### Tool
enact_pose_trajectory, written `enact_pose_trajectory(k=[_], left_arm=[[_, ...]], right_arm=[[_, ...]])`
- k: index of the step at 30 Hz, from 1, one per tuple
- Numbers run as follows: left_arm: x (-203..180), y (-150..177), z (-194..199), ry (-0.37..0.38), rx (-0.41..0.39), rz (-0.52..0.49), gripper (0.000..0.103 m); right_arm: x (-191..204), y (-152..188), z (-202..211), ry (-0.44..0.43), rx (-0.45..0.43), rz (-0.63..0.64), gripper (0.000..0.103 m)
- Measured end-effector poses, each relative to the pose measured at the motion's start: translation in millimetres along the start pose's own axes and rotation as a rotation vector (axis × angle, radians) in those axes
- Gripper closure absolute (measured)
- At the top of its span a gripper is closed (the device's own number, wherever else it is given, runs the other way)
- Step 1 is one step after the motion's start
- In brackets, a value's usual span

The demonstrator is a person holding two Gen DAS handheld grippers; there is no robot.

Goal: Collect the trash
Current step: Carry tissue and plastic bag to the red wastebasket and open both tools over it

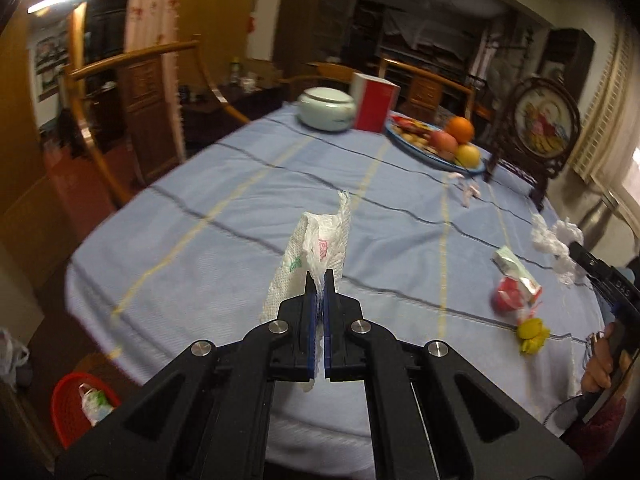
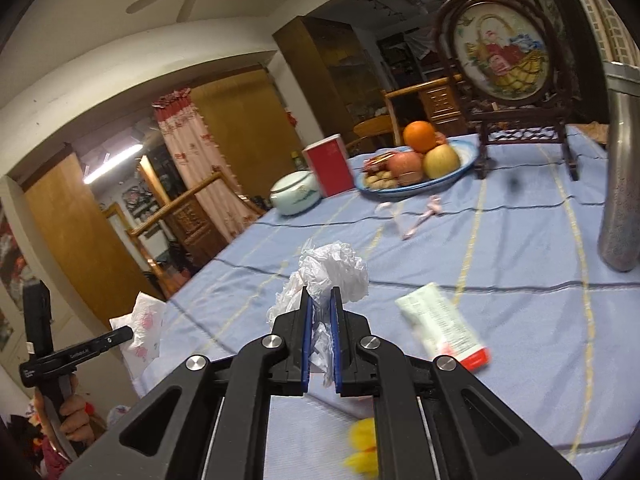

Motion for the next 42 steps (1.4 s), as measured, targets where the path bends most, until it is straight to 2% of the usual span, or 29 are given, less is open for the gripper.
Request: enact_pose_trajectory(k=[5,9,14,20,24,26,28,30,31,34,36,39,42], left_arm=[[57.6,37.6,34.2,-0.102,-0.002,0.097,0.100],[103.6,80.9,55.4,-0.165,0.026,0.194,0.100],[154.2,135.0,72.7,-0.231,0.067,0.311,0.100],[205.5,199.2,77.8,-0.280,0.115,0.469,0.099],[233.7,242.7,67.4,-0.304,0.182,0.544,0.097],[242.1,256.9,61.1,-0.334,0.219,0.553,0.090],[250.4,272.1,58.4,-0.381,0.253,0.565,0.056],[257.5,284.5,62.6,-0.441,0.257,0.578,0.037],[260.1,288.1,64.8,-0.458,0.253,0.579,0.033],[268.5,299.6,69.9,-0.534,0.261,0.574,0.025],[276.1,306.2,71.5,-0.591,0.279,0.567,0.023],[284.0,318.3,73.5,-0.639,0.297,0.564,0.022],[291.7,326.1,78.9,-0.689,0.310,0.576,0.021]], right_arm=[[42.9,21.4,-9.2,-0.060,0.048,0.065,0.094],[83.0,41.2,-22.5,-0.120,0.105,0.113,0.094],[138.5,77.2,-46.4,-0.199,0.212,0.171,0.094],[210.4,130.6,-77.3,-0.274,0.350,0.265,0.094],[253.7,169.5,-98.0,-0.308,0.439,0.327,0.094],[275.4,192.6,-109.7,-0.327,0.496,0.349,0.094],[293.7,213.7,-118.9,-0.340,0.544,0.366,0.094],[315.3,240.2,-132.2,-0.352,0.600,0.392,0.094],[321.9,250.2,-135.8,-0.354,0.619,0.403,0.094],[345.4,287.5,-153.4,-0.362,0.689,0.449,0.094],[362.4,316.6,-170.2,-0.362,0.746,0.475,0.094],[377.4,352.9,-194.3,-0.351,0.807,0.502,0.094],[388.2,395.3,-226.3,-0.308,0.877,0.539,0.092]])
Point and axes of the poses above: each gripper's, at about its wrist camera, not at the fingertips, and z roughly against the way its jaws point, x to its left, y to its underside, the point moved 2 cm from there along -z, roughly the way its jaws point, and after that the axes turned 15 degrees about -z, right-handed, at the moved point
